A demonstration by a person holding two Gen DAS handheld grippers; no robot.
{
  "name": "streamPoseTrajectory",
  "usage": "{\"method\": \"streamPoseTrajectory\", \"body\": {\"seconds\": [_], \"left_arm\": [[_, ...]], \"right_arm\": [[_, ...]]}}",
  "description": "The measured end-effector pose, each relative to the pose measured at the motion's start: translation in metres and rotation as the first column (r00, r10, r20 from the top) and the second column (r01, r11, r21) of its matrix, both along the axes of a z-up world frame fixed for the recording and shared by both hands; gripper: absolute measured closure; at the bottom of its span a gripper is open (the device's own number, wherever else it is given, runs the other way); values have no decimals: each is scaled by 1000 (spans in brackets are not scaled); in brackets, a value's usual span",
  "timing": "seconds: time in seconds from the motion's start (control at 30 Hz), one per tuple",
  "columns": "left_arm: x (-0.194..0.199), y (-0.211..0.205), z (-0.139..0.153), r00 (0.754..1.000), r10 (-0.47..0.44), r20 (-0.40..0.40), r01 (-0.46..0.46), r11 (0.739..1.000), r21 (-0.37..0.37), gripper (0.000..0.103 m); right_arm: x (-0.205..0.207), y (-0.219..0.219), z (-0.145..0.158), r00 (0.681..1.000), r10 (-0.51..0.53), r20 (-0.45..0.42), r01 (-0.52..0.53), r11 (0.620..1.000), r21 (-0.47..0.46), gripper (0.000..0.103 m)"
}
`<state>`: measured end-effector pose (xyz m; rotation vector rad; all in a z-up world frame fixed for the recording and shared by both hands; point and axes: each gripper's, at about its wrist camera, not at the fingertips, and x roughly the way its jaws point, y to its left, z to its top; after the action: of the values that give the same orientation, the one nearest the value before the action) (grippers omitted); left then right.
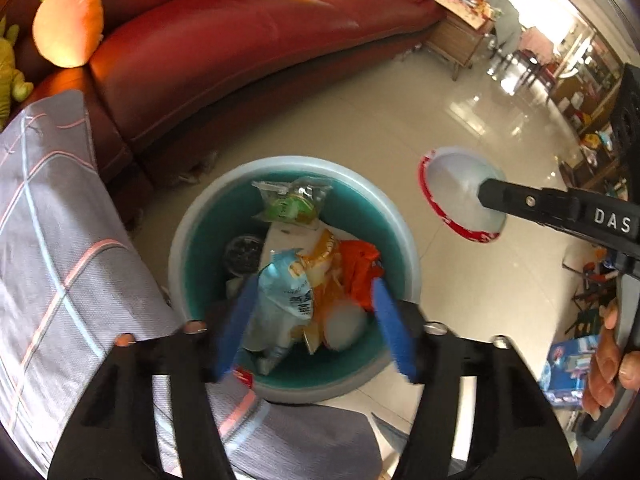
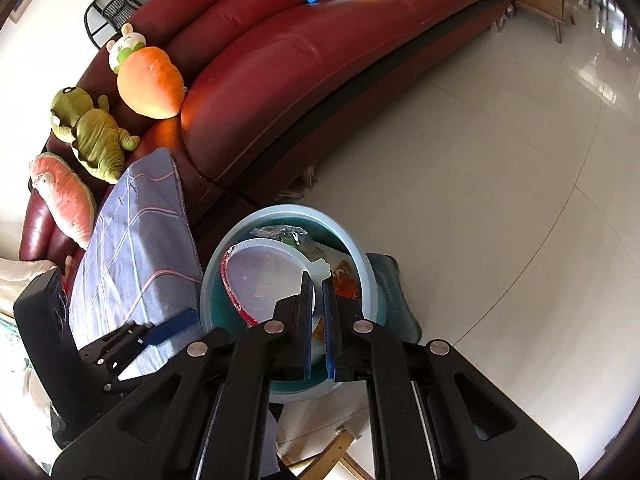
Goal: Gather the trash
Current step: 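Open the left tool over the teal bin to drop the clear cup, then open the right tool over the teal bin to drop the white cup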
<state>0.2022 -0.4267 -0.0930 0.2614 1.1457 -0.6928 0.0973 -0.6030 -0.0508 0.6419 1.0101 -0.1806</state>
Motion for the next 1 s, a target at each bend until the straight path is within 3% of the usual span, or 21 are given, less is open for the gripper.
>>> {"method": "streamPoseTrajectory", "body": {"seconds": [0.2,0.8,0.83,0.87,0.9,0.93,1.0], "left_arm": [[9,22,4,998,61,9,-61,998,-3,16],[-4,66,6,991,132,18,-132,991,3,11],[-5,70,7,990,142,19,-142,990,0,11],[-6,72,8,989,149,19,-149,989,-1,10],[-6,74,9,988,154,19,-154,988,-1,9],[-7,78,10,986,165,20,-165,986,-2,9],[-8,84,11,984,178,21,-178,984,-3,9]], "right_arm": [[8,7,-3,1000,16,-7,-16,1000,5,98],[29,41,-12,993,108,-42,-108,994,-9,94],[30,44,-11,993,113,-43,-114,993,-14,92],[31,46,-10,992,118,-44,-119,993,-20,77],[31,47,-10,992,122,-42,-123,992,-18,51],[31,49,-9,991,125,-39,-125,992,-17,44],[30,56,-6,990,133,-35,-134,990,-40,42]]}}
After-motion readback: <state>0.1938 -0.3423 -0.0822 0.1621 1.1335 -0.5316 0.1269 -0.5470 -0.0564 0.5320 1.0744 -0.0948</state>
